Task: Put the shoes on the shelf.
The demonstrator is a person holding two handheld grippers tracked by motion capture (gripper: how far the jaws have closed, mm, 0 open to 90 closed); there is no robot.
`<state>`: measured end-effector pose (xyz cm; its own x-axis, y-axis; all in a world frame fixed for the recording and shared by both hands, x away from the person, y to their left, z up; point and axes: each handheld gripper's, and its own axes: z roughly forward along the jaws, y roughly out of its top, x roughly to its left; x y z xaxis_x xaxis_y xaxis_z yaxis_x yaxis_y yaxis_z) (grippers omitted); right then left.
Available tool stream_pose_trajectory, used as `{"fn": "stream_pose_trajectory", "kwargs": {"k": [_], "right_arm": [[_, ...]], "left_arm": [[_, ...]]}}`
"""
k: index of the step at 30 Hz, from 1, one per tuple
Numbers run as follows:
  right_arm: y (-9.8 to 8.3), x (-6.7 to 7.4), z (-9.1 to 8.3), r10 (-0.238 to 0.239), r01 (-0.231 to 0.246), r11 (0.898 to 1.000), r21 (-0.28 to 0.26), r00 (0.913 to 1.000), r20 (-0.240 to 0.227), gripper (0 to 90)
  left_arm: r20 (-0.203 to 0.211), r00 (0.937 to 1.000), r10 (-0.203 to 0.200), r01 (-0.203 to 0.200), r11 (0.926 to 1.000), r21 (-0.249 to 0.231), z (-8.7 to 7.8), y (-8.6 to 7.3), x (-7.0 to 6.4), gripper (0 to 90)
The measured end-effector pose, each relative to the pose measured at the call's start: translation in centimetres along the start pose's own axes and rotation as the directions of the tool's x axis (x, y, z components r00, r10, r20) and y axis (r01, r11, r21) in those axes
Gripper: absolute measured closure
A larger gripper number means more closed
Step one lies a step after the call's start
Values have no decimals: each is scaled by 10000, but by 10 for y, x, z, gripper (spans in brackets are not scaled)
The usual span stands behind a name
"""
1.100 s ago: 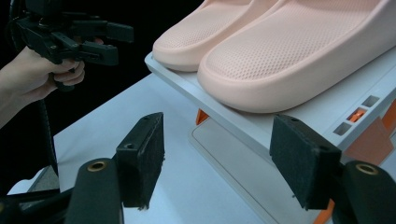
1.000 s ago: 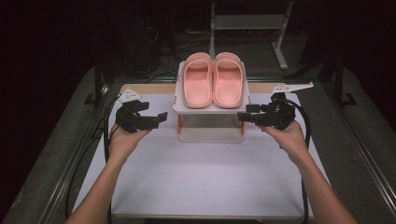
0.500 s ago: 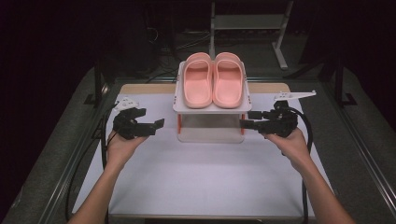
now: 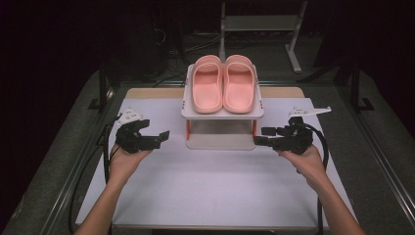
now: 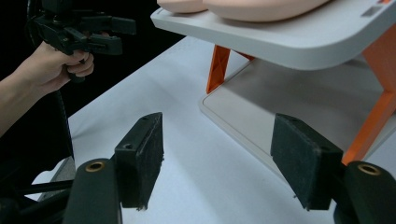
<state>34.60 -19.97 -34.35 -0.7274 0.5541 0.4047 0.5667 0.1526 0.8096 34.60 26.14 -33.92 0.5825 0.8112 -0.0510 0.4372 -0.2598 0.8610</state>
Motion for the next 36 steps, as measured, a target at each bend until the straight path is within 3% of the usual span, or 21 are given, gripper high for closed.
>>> {"fn": "stream_pose_trajectory", "kwargs": {"k": [10, 20, 36], "right_arm": [[-16, 0, -1, -38, 38, 10000, 13, 10000, 34, 338], [-35, -7, -3, 317, -318, 9994, 107, 9995, 37, 331], [-57, -9, -6, 623, -623, 9981, 11, 9980, -141, 327]], "left_arm": [[-46, 10000, 13, -13, 10000, -11, -2, -16, -2, 110], [27, 10000, -39, 39, 9999, 120, 2, -36, -6, 115], [168, 9986, -500, 498, 9987, 84, 2, -59, -12, 114]]}}
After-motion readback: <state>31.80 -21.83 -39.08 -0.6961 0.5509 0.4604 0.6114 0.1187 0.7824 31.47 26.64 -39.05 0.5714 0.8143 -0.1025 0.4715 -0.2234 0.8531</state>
